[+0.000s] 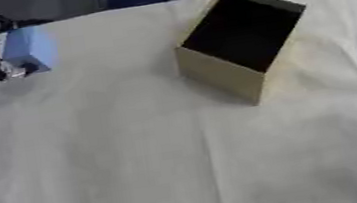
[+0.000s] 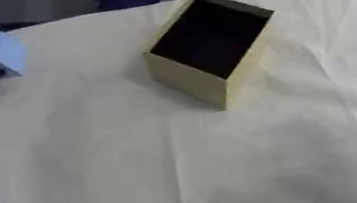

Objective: Pick up objects on the table and place them in the box.

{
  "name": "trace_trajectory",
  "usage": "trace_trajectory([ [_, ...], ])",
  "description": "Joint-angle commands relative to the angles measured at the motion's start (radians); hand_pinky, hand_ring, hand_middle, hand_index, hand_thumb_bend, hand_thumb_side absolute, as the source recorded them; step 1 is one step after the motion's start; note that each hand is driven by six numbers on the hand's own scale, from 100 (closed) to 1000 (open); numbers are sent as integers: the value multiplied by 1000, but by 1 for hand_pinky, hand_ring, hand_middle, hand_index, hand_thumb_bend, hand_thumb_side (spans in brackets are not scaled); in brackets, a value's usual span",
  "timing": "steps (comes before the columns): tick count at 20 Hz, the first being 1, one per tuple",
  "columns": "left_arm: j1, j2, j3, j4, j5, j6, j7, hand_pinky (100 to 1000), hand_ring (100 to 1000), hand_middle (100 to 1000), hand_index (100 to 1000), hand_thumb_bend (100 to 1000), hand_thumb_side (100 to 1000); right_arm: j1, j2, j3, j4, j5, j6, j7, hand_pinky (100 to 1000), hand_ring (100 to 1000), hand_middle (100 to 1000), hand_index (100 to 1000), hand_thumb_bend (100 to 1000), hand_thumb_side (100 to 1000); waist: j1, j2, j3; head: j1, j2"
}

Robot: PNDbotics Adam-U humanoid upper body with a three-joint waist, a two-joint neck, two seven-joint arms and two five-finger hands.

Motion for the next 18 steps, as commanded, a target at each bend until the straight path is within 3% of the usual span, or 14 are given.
trace_trajectory([
  [1,-36,-16,12,-44,47,-354,-354,964,815,572,765,100,236,-7,-11,-9,-16,-9,-5,0,657,833,632,737,100,824,-4,-22,-4,-2,3],
  [6,-54,-83,18,-114,109,-304,-354,954,810,563,761,100,279,-17,-16,-12,-16,-18,-12,-1,658,831,632,737,100,823,-5,-22,-16,-25,7],
  [11,-53,-155,54,-201,119,-159,-320,937,802,545,750,100,287,-31,-15,-15,-16,-32,-20,-4,658,831,633,737,100,822,-11,-17,-34,-41,0],
  [15,-49,-236,78,-293,-18,-48,-188,924,799,544,749,100,282,-58,-15,-12,-16,-56,-30,2,659,830,633,737,100,821,-22,-7,-61,5,-10],
  [18,-36,-299,81,-341,-144,-11,-83,913,800,555,751,100,269,-79,-15,-11,-16,-79,-39,12,659,829,633,736,100,820,-29,-1,-81,65,-12],
])
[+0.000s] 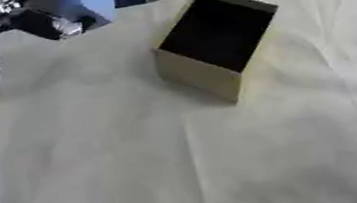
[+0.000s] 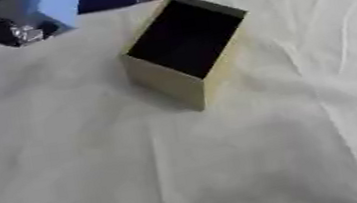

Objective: Pick up objects on the table and place them in the box.

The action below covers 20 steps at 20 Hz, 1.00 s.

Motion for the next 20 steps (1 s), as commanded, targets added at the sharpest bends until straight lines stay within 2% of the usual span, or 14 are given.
trace_trajectory([
  [1,-9,-43,12,-65,-123,-64,8,910,800,557,750,100,266,-17,-15,-6,-16,-28,-12,9,659,829,634,736,100,820,-8,-15,-7,53,-9],
  [5,-9,-85,-3,-82,-239,-79,122,901,800,563,749,100,254,-34,-19,-8,-16,-51,-19,17,660,828,634,736,100,819,-9,-14,-23,98,-5],
  [11,-16,-113,-13,-62,-304,-100,216,901,803,576,757,100,271,-55,-24,-11,-16,-80,-26,23,660,826,633,735,100,819,-9,-13,-42,132,-5],
  [14,-16,-121,-16,-58,-315,-106,261,900,803,579,758,100,290,-59,-23,-12,-16,-89,-28,26,659,826,633,735,100,819,-10,-13,-48,135,-8],
  [18,-11,-131,-22,-52,-316,-117,331,904,801,578,760,100,348,-60,-16,-13,-16,-93,-28,26,659,827,633,735,100,822,-9,-11,-56,119,-16],
  [20,-13,-133,-22,-49,-312,-115,362,904,803,590,767,100,350,-65,-11,-13,-16,-95,-26,26,659,827,633,735,100,822,-10,-9,-66,111,-23],
])
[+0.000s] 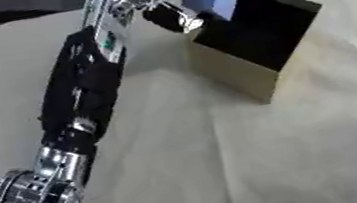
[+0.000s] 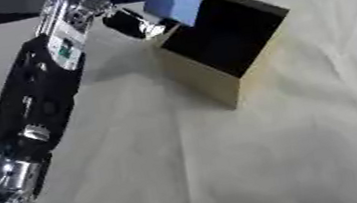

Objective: Pick up objects on the table and place them in the box.

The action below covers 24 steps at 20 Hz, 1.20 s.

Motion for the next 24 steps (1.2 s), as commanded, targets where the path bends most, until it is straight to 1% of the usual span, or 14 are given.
trace_trajectory([
  [1,-22,5,-2,-5,-1,1,49,904,803,593,769,100,355,-14,-8,-10,-16,-9,-2,2,659,827,633,735,100,822,-8,-15,-12,-12,-20],
  [3,-25,4,0,1,-13,7,65,902,803,599,773,100,352,-19,-5,-8,-16,-13,-2,4,659,827,633,735,100,827,-8,-13,-23,-16,-27],
  [4,-26,4,2,5,-20,9,74,900,803,604,776,100,381,-22,-3,-8,-16,-16,-1,6,658,827,633,735,100,823,-7,-12,-27,-16,-29],
  [9,-31,7,8,21,-73,7,134,899,818,647,804,100,429,-32,2,-8,-16,-29,1,13,658,828,633,735,100,826,-4,-8,-49,-25,-41],
  [10,-31,8,9,24,-86,6,145,899,825,664,815,105,441,-33,2,-8,-16,-31,1,13,658,828,633,735,100,826,-4,-8,-53,-27,-42],
  [12,-32,10,11,32,-117,6,159,900,843,695,832,152,456,-35,3,-9,-16,-34,0,14,658,827,630,734,100,827,-3,-7,-61,-27,-43],
  [15,-30,15,13,51,-184,-4,155,911,906,786,883,272,498,-39,6,-9,-16,-38,1,15,658,828,630,734,100,826,-1,-6,-73,-24,-41],
  [16,-30,15,15,56,-207,-10,155,911,906,786,883,272,498,-40,6,-10,-16,-40,1,15,658,828,630,734,100,826,0,-6,-75,-23,-41],
  [17,-28,16,17,62,-230,-16,155,922,950,843,921,363,529,-40,7,-10,-16,-41,1,16,658,828,629,733,100,827,1,-6,-77,-21,-40],
  [19,-28,18,23,71,-278,-24,158,941,998,909,964,478,560,-42,8,-10,-16,-44,3,16,658,828,628,733,100,827,2,-5,-81,-18,-40],
  [20,-28,18,26,72,-301,-24,163,946,1000,918,971,520,563,-43,9,-10,-16,-44,3,17,657,829,628,733,100,828,2,-4,-83,-17,-40],
  [21,-28,18,28,72,-323,-22,171,955,1000,938,993,605,584,-43,10,-10,-16,-45,4,17,657,829,628,733,100,828,3,-4,-85,-16,-39],
  [22,-27,19,29,73,-343,-21,179,958,1000,950,1000,659,589,-43,11,-10,-16,-46,4,17,657,829,627,732,100,828,3,-3,-87,-16,-38],
  [24,-27,21,31,73,-388,-13,197,963,1000,964,1000,736,610,-44,13,-11,-16,-47,5,17,657,829,627,732,100,828,4,-3,-89,-16,-37],
])
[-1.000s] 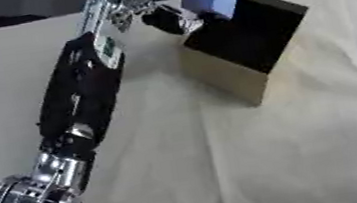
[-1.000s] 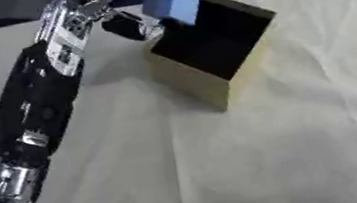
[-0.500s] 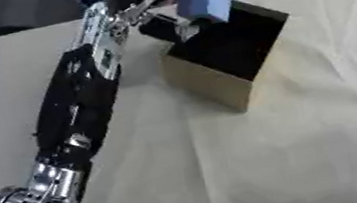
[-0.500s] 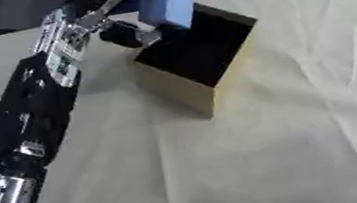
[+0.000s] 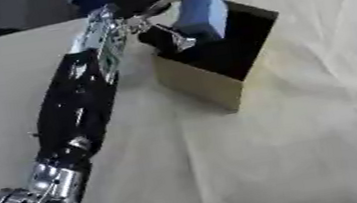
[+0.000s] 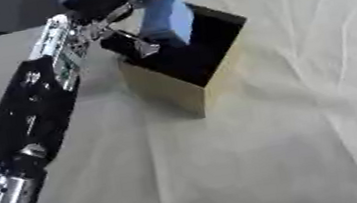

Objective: Pick up objects on the table and place them in the box.

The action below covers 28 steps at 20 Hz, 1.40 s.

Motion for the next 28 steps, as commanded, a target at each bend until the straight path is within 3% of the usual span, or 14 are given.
trace_trajectory([
  [1,-24,21,12,-10,-69,10,30,965,1000,969,1000,784,635,-9,-11,-10,-16,-9,2,1,657,829,626,732,100,828,-3,-16,-4,4,-8],
  [6,-20,21,19,-2,-135,43,82,969,1000,973,1000,822,681,-9,-10,-10,-16,-9,4,-1,657,829,626,732,100,828,-2,-16,-5,2,-5],
  [11,-16,21,24,-11,-115,69,132,973,1000,961,1000,714,653,-5,-10,-10,-16,-6,3,-3,657,830,626,731,100,828,-3,-16,-2,-4,1],
  [14,-7,23,27,-57,-39,91,183,963,1000,914,988,625,624,1,-10,-14,-16,0,1,-9,657,829,626,731,100,827,-3,-17,3,-9,11],
  [18,25,42,27,-158,158,150,252,956,968,845,939,487,664,19,-13,-21,-16,14,0,-24,657,830,626,731,100,827,0,-26,20,-17,30],
  [22,93,111,29,-306,458,232,271,941,917,790,905,317,722,45,-19,-30,-16,33,5,-43,658,829,626,731,100,825,-1,-45,59,-45,56],
  [24,142,151,38,-378,621,280,249,953,902,774,907,224,768,61,-22,-37,-16,43,6,-56,658,829,626,731,100,824,-3,-57,82,-68,71],
  [28,246,229,93,-520,919,388,169,981,898,765,911,170,819,86,-23,-48,-16,59,9,-78,659,828,627,731,100,821,-12,-75,127,-107,96],
])
